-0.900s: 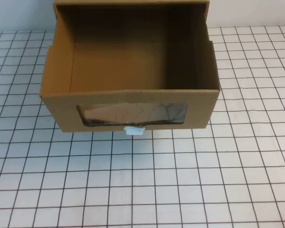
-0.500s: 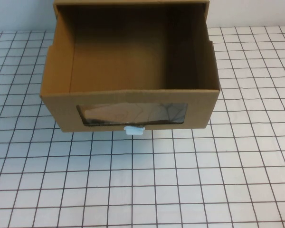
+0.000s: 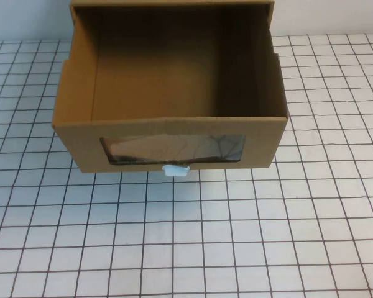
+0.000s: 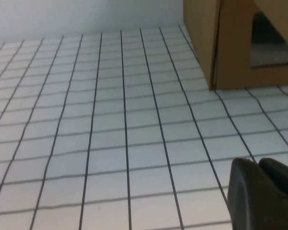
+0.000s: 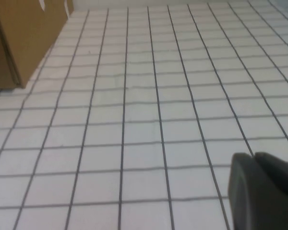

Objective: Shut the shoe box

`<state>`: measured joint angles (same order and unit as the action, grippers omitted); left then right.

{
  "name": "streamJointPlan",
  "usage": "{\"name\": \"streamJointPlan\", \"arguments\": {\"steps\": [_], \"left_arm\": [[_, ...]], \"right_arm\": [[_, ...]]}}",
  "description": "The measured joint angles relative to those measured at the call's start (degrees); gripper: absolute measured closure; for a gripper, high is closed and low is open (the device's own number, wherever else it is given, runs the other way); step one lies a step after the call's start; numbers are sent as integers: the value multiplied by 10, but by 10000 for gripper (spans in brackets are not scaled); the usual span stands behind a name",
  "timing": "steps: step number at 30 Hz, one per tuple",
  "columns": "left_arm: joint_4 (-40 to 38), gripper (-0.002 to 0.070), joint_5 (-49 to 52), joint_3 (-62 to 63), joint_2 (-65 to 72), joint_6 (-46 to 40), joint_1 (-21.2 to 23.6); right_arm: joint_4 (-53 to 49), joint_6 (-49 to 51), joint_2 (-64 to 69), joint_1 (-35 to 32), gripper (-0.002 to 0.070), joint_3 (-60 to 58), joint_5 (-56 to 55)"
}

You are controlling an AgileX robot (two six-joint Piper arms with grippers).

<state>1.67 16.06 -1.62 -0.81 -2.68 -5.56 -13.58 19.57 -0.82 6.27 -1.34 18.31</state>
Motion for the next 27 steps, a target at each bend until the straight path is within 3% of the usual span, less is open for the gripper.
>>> {"name": "streamJointPlan", "arguments": {"steps": [4, 8, 16, 22, 27], "left_arm": [[0, 677, -59, 0, 0, 0, 0], [0, 677, -140, 0, 0, 4, 0], [0, 677, -468, 0, 0, 10, 0], [0, 677, -711, 0, 0, 14, 0], [-2, 678, -779, 0, 0, 13, 0]], "right_arm": [[0, 0, 0, 0, 689, 0, -78], [-3, 0, 0, 0, 689, 0, -228], [-8, 0, 0, 0, 689, 0, -545], [-12, 0, 0, 0, 689, 0, -639], [-3, 0, 0, 0, 689, 0, -674]]}}
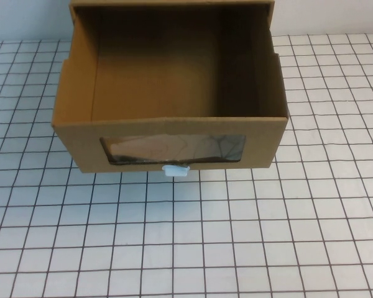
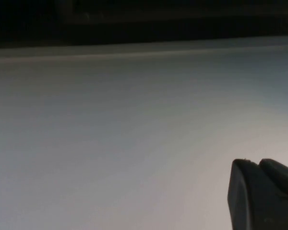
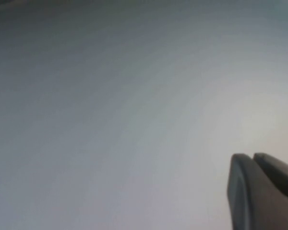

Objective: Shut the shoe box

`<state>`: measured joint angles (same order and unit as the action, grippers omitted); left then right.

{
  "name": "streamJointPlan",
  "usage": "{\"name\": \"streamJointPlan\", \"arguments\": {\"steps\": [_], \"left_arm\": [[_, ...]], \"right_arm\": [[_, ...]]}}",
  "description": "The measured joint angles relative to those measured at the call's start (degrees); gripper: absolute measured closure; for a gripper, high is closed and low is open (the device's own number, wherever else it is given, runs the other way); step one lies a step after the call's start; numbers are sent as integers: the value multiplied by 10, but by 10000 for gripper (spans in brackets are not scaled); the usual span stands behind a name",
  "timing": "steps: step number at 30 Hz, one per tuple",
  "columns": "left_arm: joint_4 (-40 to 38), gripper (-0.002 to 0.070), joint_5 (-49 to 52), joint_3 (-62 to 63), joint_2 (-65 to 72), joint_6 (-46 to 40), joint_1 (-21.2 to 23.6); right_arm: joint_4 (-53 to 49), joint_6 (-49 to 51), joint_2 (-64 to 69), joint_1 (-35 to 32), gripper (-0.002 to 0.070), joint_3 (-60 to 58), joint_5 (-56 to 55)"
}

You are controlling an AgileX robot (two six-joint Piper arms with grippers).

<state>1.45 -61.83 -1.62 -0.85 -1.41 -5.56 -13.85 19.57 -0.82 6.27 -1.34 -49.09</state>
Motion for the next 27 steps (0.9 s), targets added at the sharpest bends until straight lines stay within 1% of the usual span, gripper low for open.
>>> {"name": "streamJointPlan", "arguments": {"steps": [2, 4, 6, 8, 13, 17, 20, 24, 27], "left_arm": [[-15, 677, -1, 4, 0, -2, 0], [-24, 677, 12, 31, 0, 14, 0], [-20, 677, 31, 75, 0, 23, 0], [-8, 677, 71, 130, 0, 26, 0], [20, 677, 278, 308, 20, 25, 0], [22, 677, 374, 429, 90, 24, 0], [20, 678, 471, 508, 166, 24, 0], [20, 677, 650, 590, 263, 24, 0], [20, 677, 720, 603, 318, 24, 0]], "right_arm": [[5, 0, 0, 0, 689, 5, -8], [8, 0, 0, 0, 689, 35, -8], [8, 0, 0, 0, 690, 87, 5], [8, 8, 0, 0, 689, 156, 42], [9, 86, 33, 0, 690, 371, 162], [-19, 101, 115, 0, 689, 501, 248], [-48, 104, 187, 0, 689, 596, 356], [-76, 98, 290, 0, 690, 696, 599], [-114, 94, 350, 1, 690, 725, 750]]}}
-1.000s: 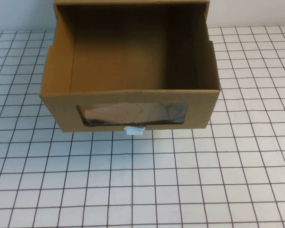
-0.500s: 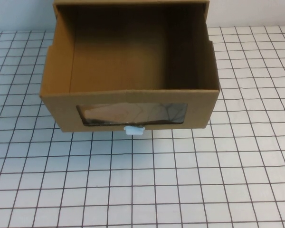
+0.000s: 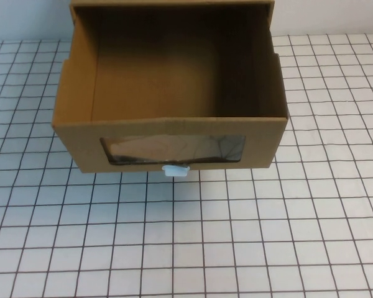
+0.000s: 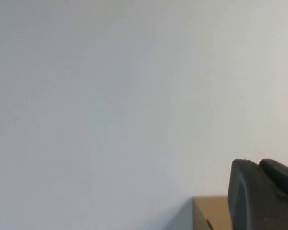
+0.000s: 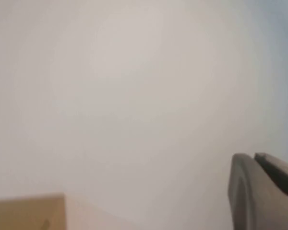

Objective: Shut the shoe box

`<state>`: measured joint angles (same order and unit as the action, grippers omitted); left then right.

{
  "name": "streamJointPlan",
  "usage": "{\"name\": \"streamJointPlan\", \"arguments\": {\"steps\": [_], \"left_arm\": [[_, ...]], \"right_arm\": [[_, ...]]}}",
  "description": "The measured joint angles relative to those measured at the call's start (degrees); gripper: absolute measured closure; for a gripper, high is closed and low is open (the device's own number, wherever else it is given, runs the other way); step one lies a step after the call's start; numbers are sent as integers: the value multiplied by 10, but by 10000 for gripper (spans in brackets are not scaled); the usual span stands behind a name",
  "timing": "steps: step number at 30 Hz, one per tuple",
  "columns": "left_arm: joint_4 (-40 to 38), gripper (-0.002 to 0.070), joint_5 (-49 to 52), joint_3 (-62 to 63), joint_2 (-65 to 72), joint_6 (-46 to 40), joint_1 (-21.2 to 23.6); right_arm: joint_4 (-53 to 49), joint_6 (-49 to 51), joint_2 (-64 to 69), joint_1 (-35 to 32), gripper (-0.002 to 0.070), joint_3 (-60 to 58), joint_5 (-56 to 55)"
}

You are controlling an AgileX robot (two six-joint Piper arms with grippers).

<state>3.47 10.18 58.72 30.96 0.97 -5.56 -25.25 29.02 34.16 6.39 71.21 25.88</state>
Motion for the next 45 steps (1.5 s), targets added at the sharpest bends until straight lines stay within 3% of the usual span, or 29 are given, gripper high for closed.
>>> {"name": "streamJointPlan", "arguments": {"steps": [5, 9, 11, 18, 21, 27, 31, 35, 39, 42, 45], "left_arm": [[-35, 677, 67, 0, 64, 7, 0], [-100, 678, 126, 6, 108, 0, 0], [-135, 677, 167, 27, 146, -48, -5], [-326, 677, 282, 194, 328, -301, -37], [-387, 677, 339, 299, 417, -344, -40], [-444, 677, 490, 532, 634, -358, -43], [-466, 677, 578, 705, 782, -319, -46], [-489, 677, 604, 834, 904, -258, -46], [-495, 677, 608, 901, 966, -213, -46], [-497, 677, 610, 911, 988, -199, -46], [-503, 677, 610, 913, 997, -176, -46]], "right_arm": [[-23, 1, 49, 3, 689, 0, 134], [40, -10, 55, 21, 689, -4, 149], [113, -72, 55, 37, 689, -15, 150], [588, -630, 89, 140, 689, -81, 202], [695, -763, 127, 186, 689, -88, 251], [738, -890, 224, 296, 689, -92, 292], [729, -921, 275, 398, 689, -93, 238], [677, -919, 325, 485, 689, -95, 175], [684, -918, 370, 525, 689, -95, 156], [750, -920, 389, 528, 689, -95, 149], [779, -1011, 398, 530, 689, -95, 145]]}}
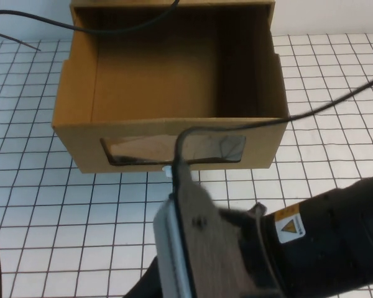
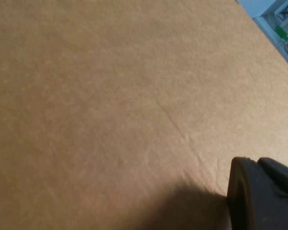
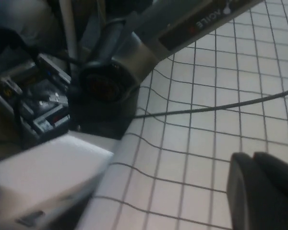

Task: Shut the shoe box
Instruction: Press the shoe box with left arm, then close the shoe box with your right arm

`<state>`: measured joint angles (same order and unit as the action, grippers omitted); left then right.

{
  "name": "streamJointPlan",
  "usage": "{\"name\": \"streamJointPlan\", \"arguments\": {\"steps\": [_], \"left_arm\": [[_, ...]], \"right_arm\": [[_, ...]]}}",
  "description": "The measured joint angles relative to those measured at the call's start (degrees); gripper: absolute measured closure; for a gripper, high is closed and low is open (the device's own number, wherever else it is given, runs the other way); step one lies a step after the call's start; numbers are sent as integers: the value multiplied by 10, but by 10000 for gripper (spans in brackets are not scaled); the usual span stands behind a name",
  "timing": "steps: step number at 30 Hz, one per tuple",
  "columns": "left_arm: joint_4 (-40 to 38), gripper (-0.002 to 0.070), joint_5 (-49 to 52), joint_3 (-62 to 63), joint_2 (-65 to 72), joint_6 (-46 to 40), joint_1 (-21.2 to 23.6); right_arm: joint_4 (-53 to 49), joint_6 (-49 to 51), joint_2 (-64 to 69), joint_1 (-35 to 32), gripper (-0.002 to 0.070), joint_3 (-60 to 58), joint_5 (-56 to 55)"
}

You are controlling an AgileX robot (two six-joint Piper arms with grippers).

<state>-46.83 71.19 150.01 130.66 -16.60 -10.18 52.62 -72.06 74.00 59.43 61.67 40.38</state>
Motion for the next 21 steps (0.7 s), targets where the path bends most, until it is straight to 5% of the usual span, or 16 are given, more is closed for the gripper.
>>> {"name": "streamJointPlan", "arguments": {"steps": [10, 16, 21], "left_arm": [[-5, 677, 0, 1, 1, 23, 1], [-6, 677, 0, 1, 1, 23, 2], [-6, 677, 0, 1, 1, 23, 2]], "right_arm": [[-320, -350, 91, 24, 689, 0, -215], [-340, -446, 180, 22, 689, 0, -366], [-315, -456, 245, -18, 689, 40, -368]]}}
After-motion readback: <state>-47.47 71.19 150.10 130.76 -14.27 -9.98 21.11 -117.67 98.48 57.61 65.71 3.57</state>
